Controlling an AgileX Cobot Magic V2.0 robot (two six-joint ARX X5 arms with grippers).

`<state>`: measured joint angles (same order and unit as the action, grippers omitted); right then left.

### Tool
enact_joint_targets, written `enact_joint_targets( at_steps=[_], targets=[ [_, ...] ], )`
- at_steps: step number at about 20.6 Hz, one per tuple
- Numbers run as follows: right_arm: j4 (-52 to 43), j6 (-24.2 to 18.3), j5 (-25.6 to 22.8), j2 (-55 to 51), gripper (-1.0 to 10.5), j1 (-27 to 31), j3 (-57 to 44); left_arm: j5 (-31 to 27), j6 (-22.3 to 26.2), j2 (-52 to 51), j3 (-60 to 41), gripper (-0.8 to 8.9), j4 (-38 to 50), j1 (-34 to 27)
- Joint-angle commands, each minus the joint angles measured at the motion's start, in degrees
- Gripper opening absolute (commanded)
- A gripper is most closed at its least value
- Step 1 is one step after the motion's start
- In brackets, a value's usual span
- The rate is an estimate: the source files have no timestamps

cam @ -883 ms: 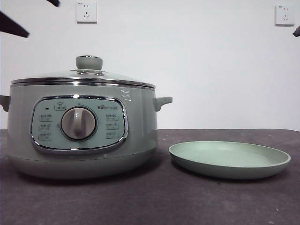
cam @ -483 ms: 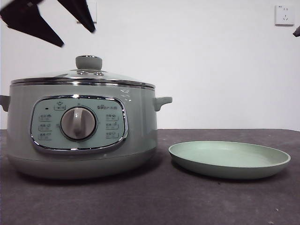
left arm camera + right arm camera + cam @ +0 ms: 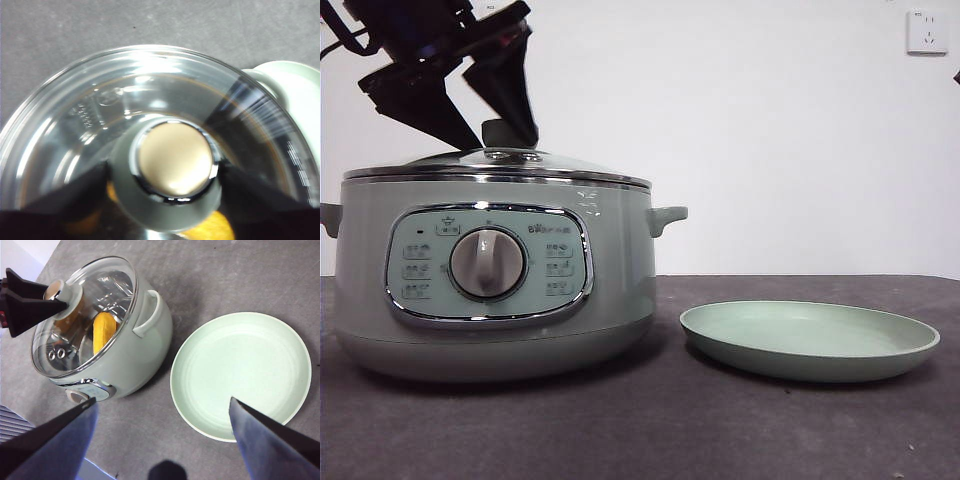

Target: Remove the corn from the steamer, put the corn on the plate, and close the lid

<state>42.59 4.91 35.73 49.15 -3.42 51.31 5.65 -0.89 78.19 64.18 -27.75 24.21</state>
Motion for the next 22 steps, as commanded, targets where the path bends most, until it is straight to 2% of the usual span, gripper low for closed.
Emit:
enact_joint_targets(
  at_steps=[1, 3, 7, 10, 13, 17, 20, 22],
  targets=[
    [-0.1, 0.2, -0.1, 0.0, 4.4, -0.1, 0.1, 0.5, 1.2, 0.5, 0.0, 0.85, 0.9, 0.5],
    [-0.1, 0.2, -0.1, 0.0, 4.4, -0.1, 0.1, 0.4, 1.2, 0.5, 0.0, -0.13, 1.6, 0.9],
    [-1.4, 1.2, 0.0, 0.4, 4.4, -0.8, 0.1, 0.4, 1.1, -0.1, 0.0, -0.09, 6.4, 0.9],
    [-4.9, 3.8, 0.0, 1.4, 4.4, -3.9, 0.2, -0.4, 1.1, -3.1, 0.0, -0.09, 9.6, 0.9],
    [-7.9, 6.2, -0.3, 4.8, 4.4, -10.0, 1.6, -5.6, 1.1, -8.2, 0.0, -0.09, 9.4, 0.8],
    [-7.8, 6.1, -6.8, 13.3, 4.4, -20.1, 7.6, -13.6, 1.2, -16.5, 0.0, -0.09, 6.6, 0.8],
    [-7.5, 4.0, -11.6, 22.0, 4.4, -27.7, 14.8, -20.3, 2.8, -23.0, 0.0, -0.09, 3.7, 0.8],
    [-7.3, 2.5, -13.1, 27.5, 4.4, -31.2, 19.8, -23.6, 2.9, -26.5, 0.0, -0.09, 2.3, 0.8]
  ],
)
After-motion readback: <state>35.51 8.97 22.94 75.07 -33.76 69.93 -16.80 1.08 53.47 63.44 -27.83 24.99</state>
